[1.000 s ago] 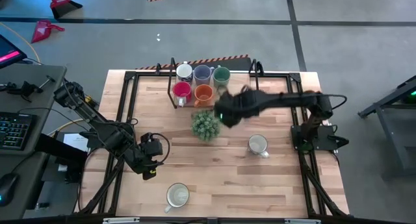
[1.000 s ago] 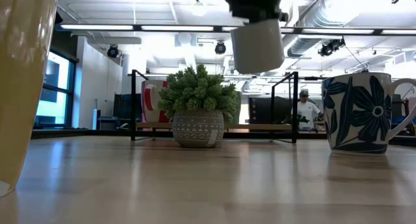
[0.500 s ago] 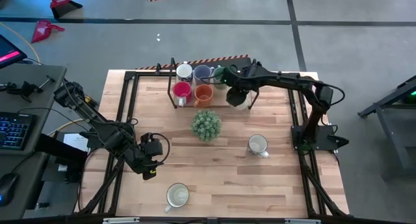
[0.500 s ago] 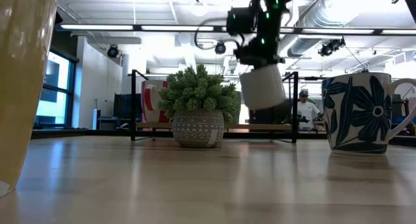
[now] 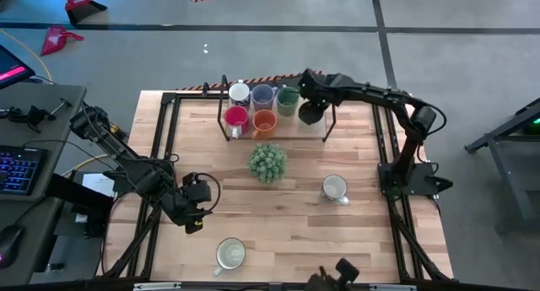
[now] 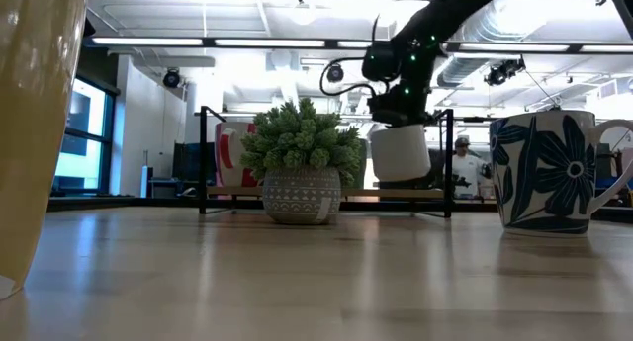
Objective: Place coffee mugs
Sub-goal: Put the green mug on the shelf
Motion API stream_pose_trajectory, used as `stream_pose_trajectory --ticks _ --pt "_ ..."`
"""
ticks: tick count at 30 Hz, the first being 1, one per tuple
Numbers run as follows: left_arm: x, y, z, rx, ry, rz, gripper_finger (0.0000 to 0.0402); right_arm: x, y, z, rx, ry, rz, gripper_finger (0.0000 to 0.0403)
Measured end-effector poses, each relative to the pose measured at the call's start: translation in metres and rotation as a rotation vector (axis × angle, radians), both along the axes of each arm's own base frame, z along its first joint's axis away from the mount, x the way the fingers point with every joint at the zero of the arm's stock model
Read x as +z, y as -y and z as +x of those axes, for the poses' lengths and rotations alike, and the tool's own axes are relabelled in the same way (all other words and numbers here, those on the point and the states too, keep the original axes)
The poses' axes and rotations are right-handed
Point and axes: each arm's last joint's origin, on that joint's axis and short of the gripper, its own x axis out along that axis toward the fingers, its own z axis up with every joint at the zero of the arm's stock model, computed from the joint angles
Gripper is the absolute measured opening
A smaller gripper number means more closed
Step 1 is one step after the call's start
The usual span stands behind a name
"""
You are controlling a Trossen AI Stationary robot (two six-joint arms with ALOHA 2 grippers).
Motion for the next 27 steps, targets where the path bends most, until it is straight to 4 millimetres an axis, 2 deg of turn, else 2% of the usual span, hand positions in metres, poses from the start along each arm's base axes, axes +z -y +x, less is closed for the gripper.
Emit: stream_pose_trajectory --ticks 6,10,27 --pt "0.000 0.000 0.000 0.015 0.001 -0.010 0.0190 0.002 0.023 -0.011 -0.013 0.055 -0.021 0.0010" --pt "0.000 0.000 0.000 0.016 0.000 -0.010 0.0190 0.004 0.032 -0.013 0.021 0.100 -0.031 0.0010" --pt "0.000 0.000 0.001 0.027 0.016 0.004 0.0190 0.005 0.041 -0.018 0.247 0.082 -0.062 0.0010"
